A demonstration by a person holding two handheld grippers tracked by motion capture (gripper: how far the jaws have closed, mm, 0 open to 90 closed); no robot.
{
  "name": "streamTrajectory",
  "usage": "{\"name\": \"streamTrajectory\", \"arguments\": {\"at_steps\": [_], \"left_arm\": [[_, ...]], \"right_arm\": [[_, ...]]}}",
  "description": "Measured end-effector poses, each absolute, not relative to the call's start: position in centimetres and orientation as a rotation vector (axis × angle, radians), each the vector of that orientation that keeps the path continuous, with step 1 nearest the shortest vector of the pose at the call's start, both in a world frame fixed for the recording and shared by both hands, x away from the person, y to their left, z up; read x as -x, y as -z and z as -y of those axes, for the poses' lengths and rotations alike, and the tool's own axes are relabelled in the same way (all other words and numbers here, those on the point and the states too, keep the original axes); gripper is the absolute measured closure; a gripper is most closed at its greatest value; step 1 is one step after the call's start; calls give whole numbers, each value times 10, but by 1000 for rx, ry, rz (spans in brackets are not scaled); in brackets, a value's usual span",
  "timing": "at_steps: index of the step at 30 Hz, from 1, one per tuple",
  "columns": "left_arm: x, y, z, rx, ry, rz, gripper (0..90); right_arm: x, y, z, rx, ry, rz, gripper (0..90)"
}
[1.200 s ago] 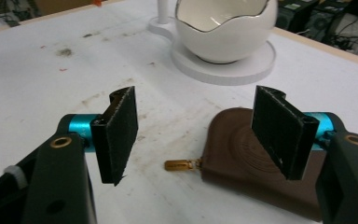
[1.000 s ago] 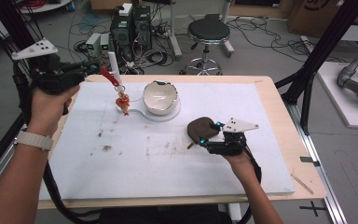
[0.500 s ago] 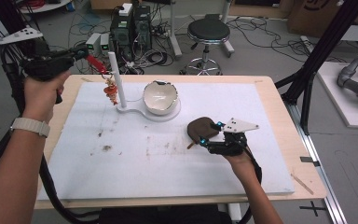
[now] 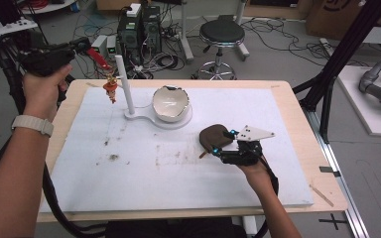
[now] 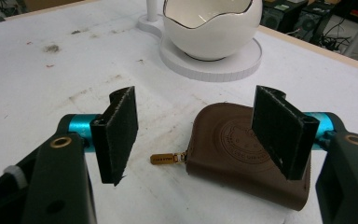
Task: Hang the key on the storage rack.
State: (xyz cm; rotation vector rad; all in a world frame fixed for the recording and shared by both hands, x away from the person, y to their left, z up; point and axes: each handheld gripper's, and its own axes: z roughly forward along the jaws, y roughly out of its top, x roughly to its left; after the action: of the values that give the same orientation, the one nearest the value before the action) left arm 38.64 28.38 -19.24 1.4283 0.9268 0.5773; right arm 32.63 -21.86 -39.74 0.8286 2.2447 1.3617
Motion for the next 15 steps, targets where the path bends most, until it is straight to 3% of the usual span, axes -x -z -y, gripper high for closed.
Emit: {"name": "streamTrajectory", "arguments": {"at_steps": [15], "left_arm": [[-398, 208, -273, -1464, -559, -961, 835]], "right_arm": [[-326, 398, 219, -822, -1360, -2250, 326]]}}
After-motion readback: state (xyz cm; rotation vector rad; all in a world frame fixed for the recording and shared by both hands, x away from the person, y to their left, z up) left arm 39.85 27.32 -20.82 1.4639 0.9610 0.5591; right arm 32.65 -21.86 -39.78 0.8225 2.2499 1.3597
